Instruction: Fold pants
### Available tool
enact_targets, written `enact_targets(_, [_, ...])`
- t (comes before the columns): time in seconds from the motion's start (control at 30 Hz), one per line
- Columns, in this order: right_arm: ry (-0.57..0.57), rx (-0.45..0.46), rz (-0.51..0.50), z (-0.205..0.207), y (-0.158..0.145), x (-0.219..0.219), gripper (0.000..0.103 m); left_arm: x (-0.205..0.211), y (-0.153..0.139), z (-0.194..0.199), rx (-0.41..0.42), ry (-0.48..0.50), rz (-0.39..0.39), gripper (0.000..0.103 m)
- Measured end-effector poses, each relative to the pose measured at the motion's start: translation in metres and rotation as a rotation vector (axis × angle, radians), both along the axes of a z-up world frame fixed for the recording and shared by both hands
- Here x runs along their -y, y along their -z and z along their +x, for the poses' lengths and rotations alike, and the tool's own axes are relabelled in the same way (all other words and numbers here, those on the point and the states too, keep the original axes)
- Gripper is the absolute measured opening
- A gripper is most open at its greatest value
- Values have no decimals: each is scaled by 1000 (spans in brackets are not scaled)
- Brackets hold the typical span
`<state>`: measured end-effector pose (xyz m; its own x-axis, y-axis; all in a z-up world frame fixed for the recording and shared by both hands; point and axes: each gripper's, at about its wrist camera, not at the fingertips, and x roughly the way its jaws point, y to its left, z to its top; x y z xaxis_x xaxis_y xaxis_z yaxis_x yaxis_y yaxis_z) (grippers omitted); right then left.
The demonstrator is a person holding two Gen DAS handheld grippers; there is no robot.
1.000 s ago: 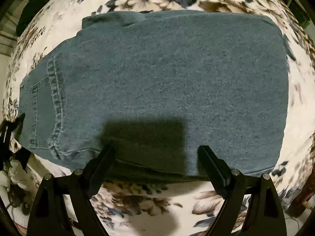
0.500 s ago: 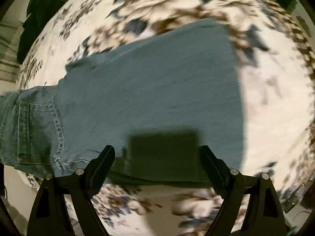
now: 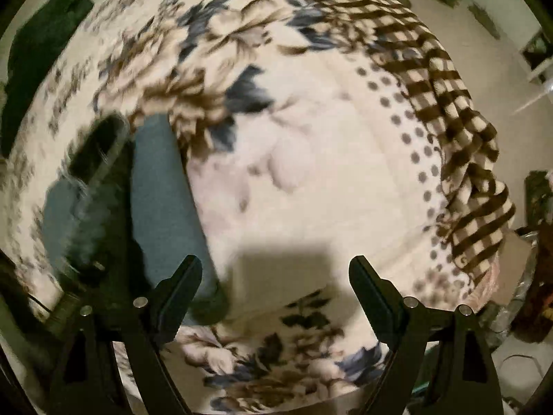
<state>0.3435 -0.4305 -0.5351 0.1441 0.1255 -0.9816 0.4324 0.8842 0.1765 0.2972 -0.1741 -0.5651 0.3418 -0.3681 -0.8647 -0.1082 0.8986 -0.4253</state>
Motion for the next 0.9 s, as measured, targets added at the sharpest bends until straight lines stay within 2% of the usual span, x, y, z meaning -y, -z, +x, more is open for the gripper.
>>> enact_targets(0.07, [13, 51, 112, 9, -6, 8, 89, -1, -12, -2, -10, 19, 8, 22])
enact_targets(0.1, [11, 79, 161, 13, -10, 10, 89, -6, -21, 0, -18, 25, -4, 26])
enact_targets(0.17, [-24, 121, 259, 28, -16, 5, 89, -24, -37, -6, -14, 29, -97, 65])
enact_targets(0.2, [-40, 129, 294, 35, -17, -1, 89, -32, -39, -12, -13, 18, -119, 103])
enact_targets(0.3, [-87, 134, 408, 58, -14, -26, 89, -68, -58, -20, -4, -47, -162, 103])
enact_targets(0.37, [-116, 100, 466, 74, 0, -48, 89, -94, -66, -24, -2, -101, -143, 103])
enact_targets(0.43, [-155, 66, 459, 86, 16, -68, 89, -123, -72, -28, 10, -159, -70, 103])
enact_targets(0.53, [-217, 13, 452, 98, 45, -98, 89, -156, -74, -32, 54, -207, 123, 103])
enact_targets(0.57, [-254, 18, 413, 100, 50, -112, 87, -166, -70, -31, 48, -212, 205, 103])
enact_targets(0.6, [-288, 25, 345, 101, 53, -124, 79, -175, -62, -30, 26, -211, 260, 103])
enact_targets(0.63, [-334, 24, 251, 101, 54, -141, 57, -184, -55, -28, 6, -218, 282, 103])
enact_targets(0.67, [-354, 34, 211, 99, 53, -153, 42, -189, -50, -26, -7, -226, 280, 103])
enact_targets(0.7, [-363, 51, 178, 95, 47, -161, 40, -197, -42, -23, -33, -234, 250, 103])
enact_targets(0.73, [-362, 73, 135, 91, 37, -165, 24, -202, -38, -20, -52, -236, 227, 103])
enact_targets(0.8, [-300, 115, 131, 82, 13, -154, 23, -208, -34, -13, -75, -219, 231, 103])
enact_targets(0.9, [-177, 179, 111, 55, -23, -112, 23, -202, -37, -2, -73, -175, 222, 103])
